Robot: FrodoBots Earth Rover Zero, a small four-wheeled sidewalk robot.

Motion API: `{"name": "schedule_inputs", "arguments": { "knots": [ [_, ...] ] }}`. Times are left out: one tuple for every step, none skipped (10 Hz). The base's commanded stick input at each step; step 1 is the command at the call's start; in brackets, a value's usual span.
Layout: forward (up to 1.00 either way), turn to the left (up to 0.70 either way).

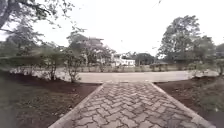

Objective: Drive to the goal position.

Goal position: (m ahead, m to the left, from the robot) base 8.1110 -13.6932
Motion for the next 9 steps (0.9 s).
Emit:
{"name": "schedule_inputs", "arguments": {
  "knots": [
    [0.70,0.00],
    [0.70,0.00],
    [0.70,0.00],
    [0.70,-0.19],
    [0.70,-0.30],
    [0.70,-0.26],
    [0.70,-0.10],
    [0.70,0.00],
    [0.70,0.00]
  ]
}}
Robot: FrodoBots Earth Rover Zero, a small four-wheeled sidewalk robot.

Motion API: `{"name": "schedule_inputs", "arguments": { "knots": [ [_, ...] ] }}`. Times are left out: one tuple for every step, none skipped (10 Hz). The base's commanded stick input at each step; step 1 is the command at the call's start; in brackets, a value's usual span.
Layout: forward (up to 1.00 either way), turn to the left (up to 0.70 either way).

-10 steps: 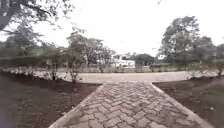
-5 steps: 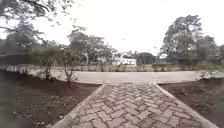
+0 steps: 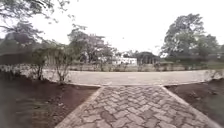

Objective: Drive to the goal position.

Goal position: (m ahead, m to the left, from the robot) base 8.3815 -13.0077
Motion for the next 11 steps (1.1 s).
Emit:
{"name": "schedule_inputs", "arguments": {
  "knots": [
    [0.70,0.00],
    [0.70,0.00],
    [0.70,0.00],
    [0.70,0.00],
    [0.70,0.00],
    [0.70,0.00],
    [0.70,-0.17],
    [0.70,-0.26],
    [0.70,-0.14],
    [0.70,-0.07],
    [0.70,0.00]
  ]
}}
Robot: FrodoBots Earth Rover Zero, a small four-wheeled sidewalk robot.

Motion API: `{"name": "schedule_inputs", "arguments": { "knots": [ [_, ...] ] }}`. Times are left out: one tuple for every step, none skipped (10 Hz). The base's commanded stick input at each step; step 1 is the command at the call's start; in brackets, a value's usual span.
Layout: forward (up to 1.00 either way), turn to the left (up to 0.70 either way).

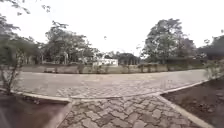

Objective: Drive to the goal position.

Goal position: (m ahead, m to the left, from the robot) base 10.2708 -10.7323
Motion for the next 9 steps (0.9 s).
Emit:
{"name": "schedule_inputs", "arguments": {
  "knots": [
    [0.70,0.00],
    [0.70,0.00],
    [0.70,0.00],
    [0.70,0.00],
    [0.70,0.00],
    [0.70,0.00],
    [0.70,0.00],
    [0.70,0.00],
    [0.70,0.00]
  ]
}}
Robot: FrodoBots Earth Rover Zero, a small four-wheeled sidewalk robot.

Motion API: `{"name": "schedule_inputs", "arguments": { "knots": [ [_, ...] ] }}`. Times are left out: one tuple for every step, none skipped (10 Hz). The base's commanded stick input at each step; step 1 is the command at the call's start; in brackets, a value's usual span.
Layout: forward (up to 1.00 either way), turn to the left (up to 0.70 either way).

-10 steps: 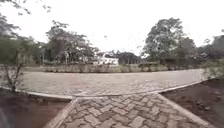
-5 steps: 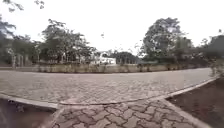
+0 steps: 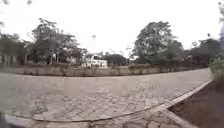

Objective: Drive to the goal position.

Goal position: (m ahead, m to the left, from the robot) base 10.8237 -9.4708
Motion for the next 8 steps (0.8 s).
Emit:
{"name": "schedule_inputs", "arguments": {
  "knots": [
    [0.70,0.00],
    [0.70,0.00],
    [0.70,0.00],
    [0.70,0.00],
    [0.70,0.00],
    [0.70,0.00],
    [0.70,0.00],
    [0.70,0.00]
  ]
}}
